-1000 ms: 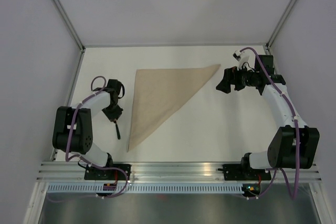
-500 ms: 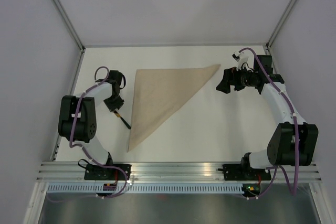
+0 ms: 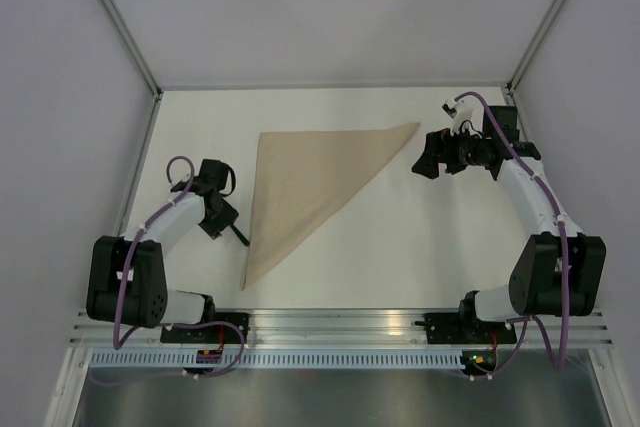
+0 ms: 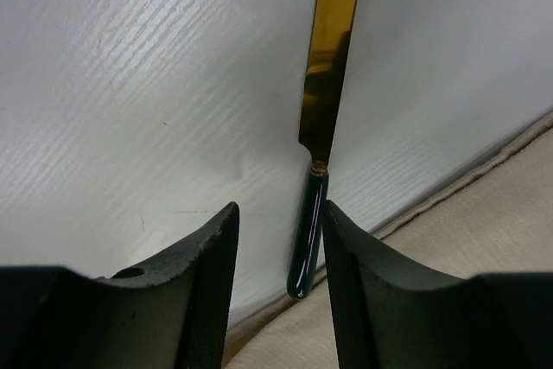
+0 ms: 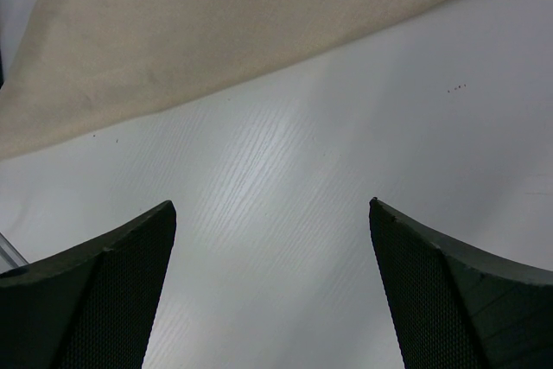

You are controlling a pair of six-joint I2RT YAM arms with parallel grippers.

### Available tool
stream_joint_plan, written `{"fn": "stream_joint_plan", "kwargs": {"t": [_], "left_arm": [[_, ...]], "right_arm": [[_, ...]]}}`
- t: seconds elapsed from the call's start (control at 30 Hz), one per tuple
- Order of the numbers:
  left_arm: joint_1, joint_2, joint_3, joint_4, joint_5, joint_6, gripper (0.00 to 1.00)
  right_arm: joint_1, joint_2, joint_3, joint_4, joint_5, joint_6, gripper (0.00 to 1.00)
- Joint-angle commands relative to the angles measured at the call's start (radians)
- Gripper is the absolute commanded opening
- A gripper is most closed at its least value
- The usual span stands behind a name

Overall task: Fold the napkin, place the utensils inside, and roll it up
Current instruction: Grab a utensil with the left arm

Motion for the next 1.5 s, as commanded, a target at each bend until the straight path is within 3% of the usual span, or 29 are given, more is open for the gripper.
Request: {"fn": "stream_joint_plan", "kwargs": {"t": [0.0,0.3,0.77,1.0,1.23,1.47], "left_arm": [[-0.018,-0.051,-0.018,0.008,0.024,-0.121,0.5],[-0.035,-0.016,-0.014,0.009,-0.012,-0.16,0.51],[-0.051,0.121,0.057,0.022,-0.051,-0.176,0.45],[-0.058,0.147,0.055,0.029,-0.065,-0.17,0.29],[-0.058,0.145,0.084,0.031,-0.082,-0.095,0.04],[-0.058,0.096,0.123,0.031,-0.079,0.014,0.02]], "right_arm": [[0.001,-0.016,-0.002,0.027,0.0,-0.014,0.97],[0.001,-0.026,-0.01,0.022,-0.005,-0.019,0.97],[0.001,-0.034,-0.008,0.019,-0.008,-0.024,0.97],[0.001,-0.026,-0.008,0.018,-0.008,-0.027,0.97],[0.0,-0.025,-0.008,0.016,-0.005,-0.025,0.97],[0.0,-0.025,-0.004,0.016,-0.002,-0.027,0.97]]}}
